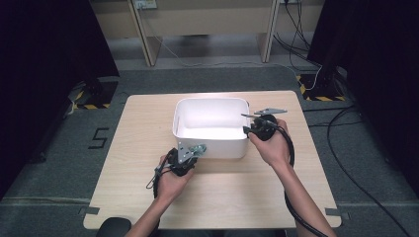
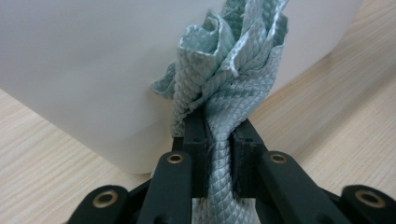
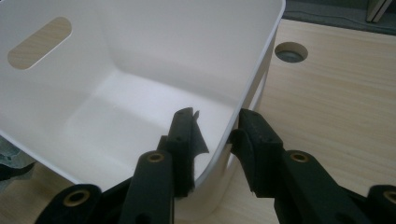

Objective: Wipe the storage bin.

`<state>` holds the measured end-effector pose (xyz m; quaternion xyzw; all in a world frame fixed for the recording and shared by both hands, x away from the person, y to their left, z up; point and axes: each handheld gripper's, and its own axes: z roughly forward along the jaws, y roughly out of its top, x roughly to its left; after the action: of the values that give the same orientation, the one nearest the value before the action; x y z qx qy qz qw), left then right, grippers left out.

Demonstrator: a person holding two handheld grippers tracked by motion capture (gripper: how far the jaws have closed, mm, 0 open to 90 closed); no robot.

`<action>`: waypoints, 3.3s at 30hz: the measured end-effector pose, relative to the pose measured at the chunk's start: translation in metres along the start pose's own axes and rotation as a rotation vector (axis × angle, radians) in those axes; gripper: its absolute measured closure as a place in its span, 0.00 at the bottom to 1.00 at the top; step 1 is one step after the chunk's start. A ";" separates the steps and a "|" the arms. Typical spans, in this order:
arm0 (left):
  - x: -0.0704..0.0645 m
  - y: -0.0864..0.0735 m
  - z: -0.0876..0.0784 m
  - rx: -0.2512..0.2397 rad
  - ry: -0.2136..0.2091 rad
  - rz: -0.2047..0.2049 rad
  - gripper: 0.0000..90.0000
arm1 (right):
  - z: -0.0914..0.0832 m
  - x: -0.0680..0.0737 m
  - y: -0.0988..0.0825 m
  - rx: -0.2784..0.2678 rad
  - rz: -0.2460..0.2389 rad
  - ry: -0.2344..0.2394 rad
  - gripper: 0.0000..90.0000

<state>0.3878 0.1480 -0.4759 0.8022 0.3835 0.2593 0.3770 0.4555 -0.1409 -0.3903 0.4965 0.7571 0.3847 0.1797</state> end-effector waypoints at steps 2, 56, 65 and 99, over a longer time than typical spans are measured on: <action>0.000 -0.001 0.001 0.000 -0.001 -0.002 0.88 | 0.000 0.000 0.000 0.000 0.000 0.000 0.75; -0.006 -0.013 0.025 0.103 -0.007 0.013 0.88 | 0.000 0.001 0.000 0.000 0.003 -0.004 0.75; -0.011 -0.010 0.028 0.105 -0.015 0.023 0.88 | 0.000 0.001 0.000 0.000 0.003 -0.004 0.75; -0.014 0.004 0.017 0.059 -0.023 0.025 0.88 | 0.000 0.001 0.000 -0.002 0.007 -0.003 0.75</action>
<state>0.3931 0.1281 -0.4844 0.8207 0.3767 0.2433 0.3542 0.4553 -0.1399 -0.3906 0.4996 0.7546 0.3855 0.1801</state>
